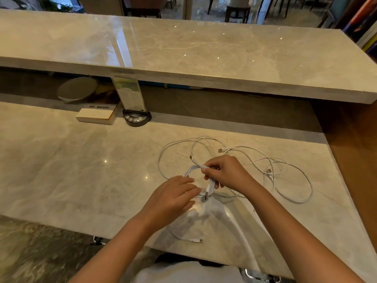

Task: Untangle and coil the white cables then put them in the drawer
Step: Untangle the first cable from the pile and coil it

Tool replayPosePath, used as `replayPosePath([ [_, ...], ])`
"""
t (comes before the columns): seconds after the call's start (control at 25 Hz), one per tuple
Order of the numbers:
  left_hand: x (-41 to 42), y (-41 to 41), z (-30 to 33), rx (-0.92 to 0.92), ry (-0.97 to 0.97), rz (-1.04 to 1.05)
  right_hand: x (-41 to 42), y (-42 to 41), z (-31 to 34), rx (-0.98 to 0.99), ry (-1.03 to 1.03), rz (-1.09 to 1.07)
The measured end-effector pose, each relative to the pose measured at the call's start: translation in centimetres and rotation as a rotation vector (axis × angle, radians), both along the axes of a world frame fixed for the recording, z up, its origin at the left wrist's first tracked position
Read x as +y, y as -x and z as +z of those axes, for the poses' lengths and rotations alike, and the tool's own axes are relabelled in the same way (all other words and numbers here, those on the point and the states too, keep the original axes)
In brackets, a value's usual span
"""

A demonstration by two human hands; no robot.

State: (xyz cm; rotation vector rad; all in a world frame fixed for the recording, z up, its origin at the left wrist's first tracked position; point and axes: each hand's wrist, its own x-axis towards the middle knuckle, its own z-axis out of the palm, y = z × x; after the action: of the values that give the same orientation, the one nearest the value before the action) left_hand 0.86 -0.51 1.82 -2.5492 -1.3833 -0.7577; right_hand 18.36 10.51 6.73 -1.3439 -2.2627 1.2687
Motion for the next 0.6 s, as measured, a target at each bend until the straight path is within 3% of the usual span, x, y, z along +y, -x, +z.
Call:
replayPosePath([
  [0.2,-1.7,5.3,-1.0,0.033,-0.008,0.120,-0.8,5.6,-1.6,0.072,0.084,-0.035],
  [0.6,-7.0,16.1,-7.0,0.095,0.247,0.277,-5.2,16.8,-7.9,0.078,0.302,-0.109],
])
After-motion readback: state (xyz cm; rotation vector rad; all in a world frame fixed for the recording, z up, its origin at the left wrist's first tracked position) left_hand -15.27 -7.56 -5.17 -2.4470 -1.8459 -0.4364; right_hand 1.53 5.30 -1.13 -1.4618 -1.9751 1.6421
